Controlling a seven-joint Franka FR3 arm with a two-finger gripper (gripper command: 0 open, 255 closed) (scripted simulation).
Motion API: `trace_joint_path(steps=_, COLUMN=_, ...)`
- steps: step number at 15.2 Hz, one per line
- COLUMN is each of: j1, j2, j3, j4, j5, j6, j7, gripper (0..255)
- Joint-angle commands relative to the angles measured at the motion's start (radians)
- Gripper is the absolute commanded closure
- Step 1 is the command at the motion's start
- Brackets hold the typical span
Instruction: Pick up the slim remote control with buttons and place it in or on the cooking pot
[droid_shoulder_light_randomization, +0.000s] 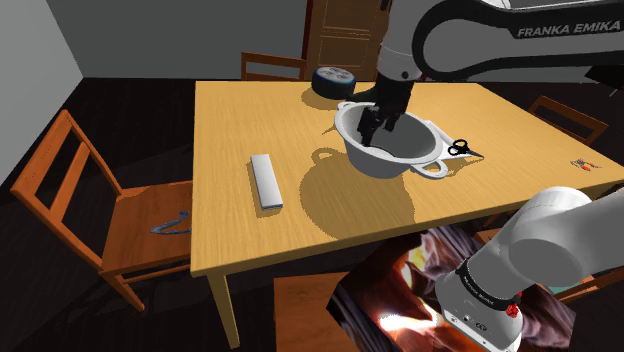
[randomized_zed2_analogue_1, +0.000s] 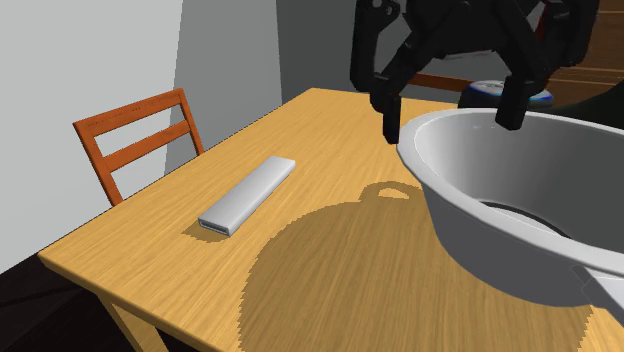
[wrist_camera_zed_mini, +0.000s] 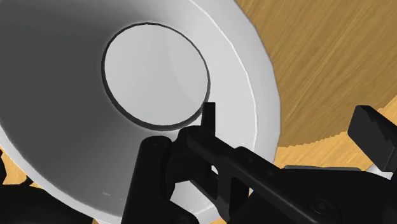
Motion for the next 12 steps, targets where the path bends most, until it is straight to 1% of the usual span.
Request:
trace_joint_path(steps=1, j1=0.001, j2=0.065, j3=0.03, j4=0.029, j5=0.011, j6=0.036, j7=0.054, gripper=0)
trace_joint_path(steps=7, j1=0.005, j2=0.265, j3=0.113, j4=0.119, j5=0.015, j6=0.143, j7=0.217, gripper=0)
trace_joint_path(steps=12, j1=0.013, j2=0.45, j3=0.166, j4=0.231, j5=-0.023, j6=0.209, j7=0.358, gripper=0)
